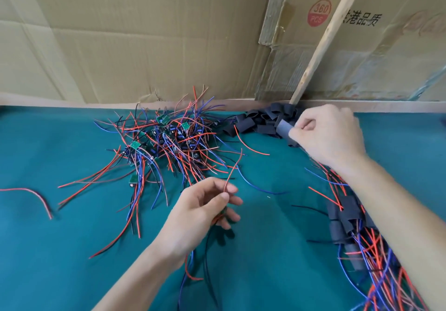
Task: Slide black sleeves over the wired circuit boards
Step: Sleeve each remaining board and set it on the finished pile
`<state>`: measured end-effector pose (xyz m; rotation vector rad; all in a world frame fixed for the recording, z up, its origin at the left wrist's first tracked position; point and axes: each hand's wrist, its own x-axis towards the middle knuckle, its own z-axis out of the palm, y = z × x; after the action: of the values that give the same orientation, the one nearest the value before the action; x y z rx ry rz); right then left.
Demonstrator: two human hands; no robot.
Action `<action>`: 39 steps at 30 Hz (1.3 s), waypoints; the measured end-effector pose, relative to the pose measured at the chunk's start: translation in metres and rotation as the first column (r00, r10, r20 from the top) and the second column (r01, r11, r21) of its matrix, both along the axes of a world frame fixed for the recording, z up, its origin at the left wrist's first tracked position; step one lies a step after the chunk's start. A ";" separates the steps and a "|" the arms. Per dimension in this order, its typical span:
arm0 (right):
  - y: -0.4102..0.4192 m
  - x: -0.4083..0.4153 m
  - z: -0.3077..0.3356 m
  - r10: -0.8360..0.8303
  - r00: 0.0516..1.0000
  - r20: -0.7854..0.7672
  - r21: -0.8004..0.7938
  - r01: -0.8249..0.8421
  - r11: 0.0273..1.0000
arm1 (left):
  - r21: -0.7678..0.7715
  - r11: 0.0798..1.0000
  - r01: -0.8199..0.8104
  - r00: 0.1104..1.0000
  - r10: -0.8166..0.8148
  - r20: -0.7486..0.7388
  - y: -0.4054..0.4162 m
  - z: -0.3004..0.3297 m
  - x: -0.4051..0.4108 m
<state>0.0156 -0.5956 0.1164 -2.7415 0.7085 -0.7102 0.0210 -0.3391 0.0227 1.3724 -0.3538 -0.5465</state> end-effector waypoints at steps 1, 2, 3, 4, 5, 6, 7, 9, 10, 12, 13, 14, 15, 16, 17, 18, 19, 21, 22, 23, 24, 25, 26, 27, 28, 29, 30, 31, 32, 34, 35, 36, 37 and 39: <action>0.021 -0.013 -0.003 0.071 0.996 0.050 0.047 -0.073 0.996 | -0.016 0.999 -0.029 1.000 0.028 -0.006 0.000 -0.001 0.000; 0.043 -0.026 -0.008 0.145 0.986 0.084 0.094 -0.153 0.984 | -0.032 0.998 -0.053 0.999 0.052 -0.012 -0.001 -0.002 0.000; 0.064 -0.037 -0.017 0.216 0.970 0.109 0.160 -0.231 0.960 | -0.047 0.996 -0.071 0.997 0.070 -0.016 -0.001 -0.002 -0.001; 0.082 -0.046 -0.027 0.280 0.951 0.132 0.233 -0.305 0.924 | -0.064 0.994 -0.085 0.996 0.084 -0.018 -0.001 -0.003 -0.001; 0.097 -0.052 -0.038 0.332 0.930 0.155 0.299 -0.365 0.882 | -0.083 0.992 -0.099 0.995 0.097 -0.023 -0.001 -0.004 -0.001; 0.109 -0.056 -0.048 0.371 0.912 0.176 0.354 -0.410 0.840 | -0.103 0.988 -0.111 0.994 0.109 -0.031 -0.001 -0.004 -0.001; 0.116 -0.058 -0.057 0.397 0.897 0.194 0.391 -0.442 0.807 | -0.117 0.986 -0.120 0.993 0.117 -0.032 -0.001 -0.005 -0.001; 0.122 -0.057 -0.071 0.401 0.886 0.235 0.433 -0.464 0.772 | -0.106 0.989 -0.105 0.994 0.106 0.007 -0.001 -0.005 0.000; 0.122 -0.057 -0.075 0.386 0.886 0.257 0.463 -0.464 0.755 | -0.086 0.993 -0.084 0.995 0.087 0.038 -0.001 -0.006 0.000; 0.121 -0.056 -0.079 0.373 0.883 0.286 0.529 -0.470 0.706 | -0.040 0.998 -0.052 0.994 0.055 0.098 -0.001 -0.008 0.000; 0.120 -0.057 -0.081 0.374 0.883 0.282 0.558 -0.469 0.685 | -0.017 0.999 -0.050 0.991 0.051 0.123 0.000 -0.009 0.000; 0.119 -0.058 -0.081 0.375 0.886 0.273 0.590 -0.462 0.662 | 0.009 0.999 -0.052 0.988 0.050 0.147 0.000 -0.010 0.001; 0.117 -0.059 -0.082 0.372 0.889 0.265 0.624 -0.453 0.637 | 0.033 0.998 -0.053 0.984 0.047 0.170 0.000 -0.011 0.001; 0.116 -0.061 -0.084 0.365 0.893 0.265 0.652 -0.444 0.615 | 0.054 0.997 -0.051 0.981 0.040 0.192 0.000 -0.012 0.001; 0.115 -0.062 -0.085 0.351 0.897 0.267 0.669 -0.435 0.603 | 0.076 0.996 -0.049 0.977 0.031 0.212 0.000 -0.013 0.001; 0.115 -0.064 -0.086 0.340 0.900 0.273 0.672 -0.431 0.602 | 0.102 0.994 -0.050 0.971 0.024 0.236 0.000 -0.015 0.001; 0.115 -0.066 -0.086 0.333 0.901 0.280 0.667 -0.432 0.608 | 0.122 0.991 -0.050 0.967 0.018 0.253 -0.001 -0.016 0.001; 0.112 -0.067 -0.086 0.319 0.897 0.305 0.662 -0.441 0.607 | 0.100 0.994 -0.035 0.973 0.011 0.231 -0.002 -0.016 0.000; 0.109 -0.067 -0.085 0.290 0.897 0.334 0.684 -0.442 0.580 | 0.071 0.997 -0.022 0.980 0.007 0.201 -0.002 -0.016 0.000; 0.104 -0.066 -0.083 0.232 0.897 0.376 0.724 -0.440 0.532 | 0.044 0.999 -0.011 0.986 0.003 0.169 -0.002 -0.016 0.000; 0.096 -0.064 -0.081 0.141 0.897 0.418 0.767 -0.432 0.475 | 0.027 1.000 -0.004 0.990 0.000 0.141 -0.001 -0.016 0.000; 0.087 -0.063 -0.080 0.027 0.891 0.454 0.802 -0.422 0.422 | 0.016 1.000 0.005 0.993 -0.006 0.120 0.000 -0.015 0.000; 0.077 -0.062 -0.080 -0.093 0.875 0.476 0.828 -0.410 0.383 | 0.007 1.000 0.016 0.994 -0.016 0.109 0.001 -0.016 0.000; 0.068 -0.061 -0.080 -0.200 0.853 0.482 0.848 -0.398 0.350 | -0.001 1.000 0.030 0.994 -0.029 0.106 0.002 -0.016 0.001; 0.060 -0.061 -0.080 -0.284 0.831 0.477 0.865 -0.388 0.318 | -0.009 0.999 0.045 0.993 -0.044 0.106 0.002 -0.015 0.001; 0.054 -0.060 -0.082 -0.345 0.816 0.463 0.881 -0.381 0.282 | -0.015 0.998 0.062 0.993 -0.061 0.106 0.003 -0.015 0.000; 0.051 -0.059 -0.085 -0.381 0.809 0.447 0.893 -0.380 0.241 | -0.018 0.996 0.082 0.991 -0.079 0.107 0.003 -0.014 0.000; 0.050 -0.057 -0.088 -0.398 0.808 0.434 0.901 -0.385 0.202 | -0.019 0.994 0.103 0.989 -0.100 0.111 0.003 -0.013 -0.001; 0.051 -0.056 -0.090 -0.411 0.808 0.422 0.906 -0.388 0.168 | -0.020 0.992 0.124 0.986 -0.121 0.116 0.003 -0.013 -0.002; 0.050 -0.053 -0.093 -0.451 0.798 0.399 0.913 -0.393 0.113 | -0.018 0.988 0.154 0.980 -0.151 0.128 0.004 -0.014 -0.002; 0.049 -0.052 -0.093 -0.474 0.789 0.391 0.912 -0.402 0.084 | -0.018 0.986 0.163 0.978 -0.159 0.136 0.004 -0.014 -0.002; 0.047 -0.051 -0.093 -0.491 0.782 0.384 0.910 -0.411 0.057 | -0.019 0.985 0.170 0.976 -0.165 0.142 0.004 -0.013 -0.002; 0.045 -0.051 -0.093 -0.500 0.779 0.379 0.908 -0.418 0.037 | -0.019 0.985 0.173 0.975 -0.168 0.147 0.004 -0.013 -0.002; 0.043 -0.052 -0.093 -0.503 0.780 0.373 0.904 -0.427 0.009 | -0.022 0.985 0.174 0.974 -0.169 0.149 0.003 -0.013 -0.002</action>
<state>-0.0359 -0.5523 0.0231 -0.9044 0.6726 -0.6315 0.0187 -0.3360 0.0097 1.3591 -0.6028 -0.5801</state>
